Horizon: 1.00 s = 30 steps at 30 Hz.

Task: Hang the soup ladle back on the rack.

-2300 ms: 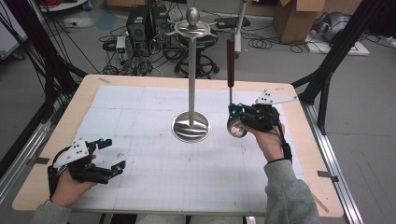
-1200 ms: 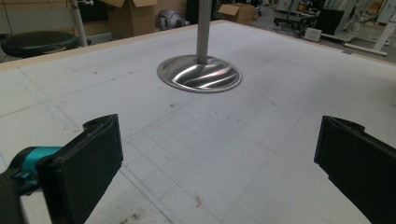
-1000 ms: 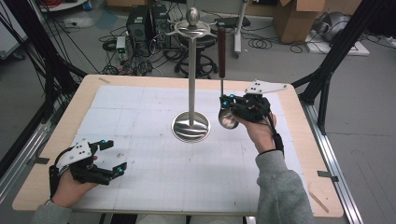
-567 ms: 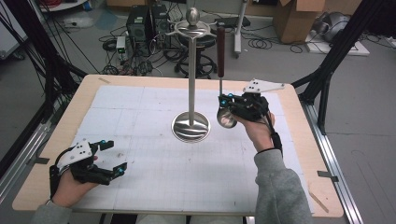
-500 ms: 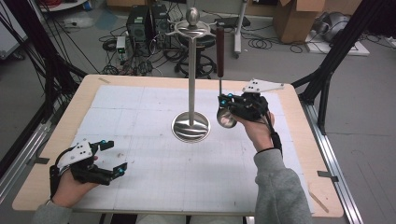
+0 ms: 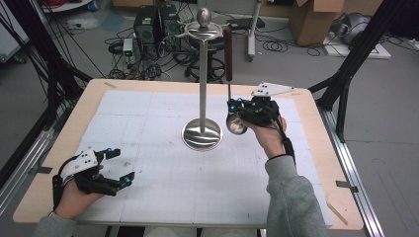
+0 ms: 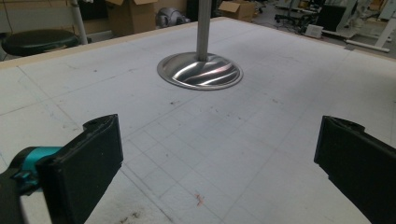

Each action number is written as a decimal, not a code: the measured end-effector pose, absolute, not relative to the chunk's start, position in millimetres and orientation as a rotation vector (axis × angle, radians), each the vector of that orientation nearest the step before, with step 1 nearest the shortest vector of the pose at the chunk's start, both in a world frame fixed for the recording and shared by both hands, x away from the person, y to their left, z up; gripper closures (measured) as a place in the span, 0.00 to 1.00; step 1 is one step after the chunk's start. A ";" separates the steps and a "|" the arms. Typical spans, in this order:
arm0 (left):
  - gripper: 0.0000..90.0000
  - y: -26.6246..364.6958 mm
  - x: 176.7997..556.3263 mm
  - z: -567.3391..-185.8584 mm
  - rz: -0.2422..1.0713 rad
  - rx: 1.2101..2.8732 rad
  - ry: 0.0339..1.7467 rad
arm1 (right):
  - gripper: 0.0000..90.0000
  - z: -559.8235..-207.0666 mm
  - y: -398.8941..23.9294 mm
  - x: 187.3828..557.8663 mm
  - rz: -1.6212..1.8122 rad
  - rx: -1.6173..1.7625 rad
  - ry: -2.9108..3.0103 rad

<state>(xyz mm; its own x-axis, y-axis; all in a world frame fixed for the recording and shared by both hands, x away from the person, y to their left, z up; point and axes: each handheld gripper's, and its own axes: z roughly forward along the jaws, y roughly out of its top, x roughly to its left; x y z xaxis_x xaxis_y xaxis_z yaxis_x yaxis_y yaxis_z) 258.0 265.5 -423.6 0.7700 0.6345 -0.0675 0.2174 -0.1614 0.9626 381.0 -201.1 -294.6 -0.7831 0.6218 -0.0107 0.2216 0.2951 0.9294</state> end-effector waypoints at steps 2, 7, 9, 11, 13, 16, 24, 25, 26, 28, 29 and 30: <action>0.02 265.5 257.8 -423.5 0.422 1.729 0.672 | 0.94 -295.7 -199.9 381.8 1.484 0.760 2.206; 0.02 265.3 257.8 -423.6 0.422 1.730 0.674 | 0.94 -297.7 -197.5 384.3 1.488 0.759 2.211; 0.02 265.3 257.8 -423.6 0.421 1.730 0.673 | 0.94 -298.0 -196.4 385.4 1.490 0.759 2.214; 0.02 265.5 257.9 -423.6 0.422 1.730 0.673 | 0.94 -298.1 -195.3 386.7 1.486 0.758 2.210; 0.02 265.4 257.9 -423.6 0.421 1.728 0.674 | 0.94 -298.2 -193.9 387.9 1.484 0.759 2.212; 0.02 265.5 258.0 -423.7 0.422 1.732 0.673 | 0.94 -298.9 -190.8 389.4 1.489 0.759 2.213; 0.02 265.6 257.8 -423.5 0.420 1.730 0.672 | 0.81 -302.0 -186.8 388.9 1.486 0.764 2.178; 0.02 265.6 257.8 -423.6 0.421 1.729 0.672 | 0.80 -302.6 -187.0 389.1 1.484 0.759 2.176; 0.02 265.7 258.0 -423.6 0.422 1.732 0.672 | 0.76 -303.7 -187.2 388.2 1.483 0.763 2.178; 0.02 265.8 258.0 -423.7 0.422 1.736 0.673 | 0.67 -306.3 -189.0 387.4 1.486 0.778 2.175; 0.02 265.7 258.0 -423.7 0.421 1.736 0.674 | 0.63 -307.3 -190.3 387.3 1.483 0.783 2.173; 0.02 265.6 258.0 -423.7 0.421 1.736 0.674 | 0.59 -309.2 -192.6 386.7 1.488 0.805 2.169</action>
<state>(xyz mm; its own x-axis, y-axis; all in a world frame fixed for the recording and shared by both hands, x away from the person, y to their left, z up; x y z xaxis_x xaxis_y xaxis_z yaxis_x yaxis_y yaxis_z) 258.0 265.6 -423.7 0.7694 0.6354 -0.0662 0.2198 -0.1660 0.9613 386.7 -192.6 -309.2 -0.7598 0.6501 0.0042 0.2382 0.2724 0.9322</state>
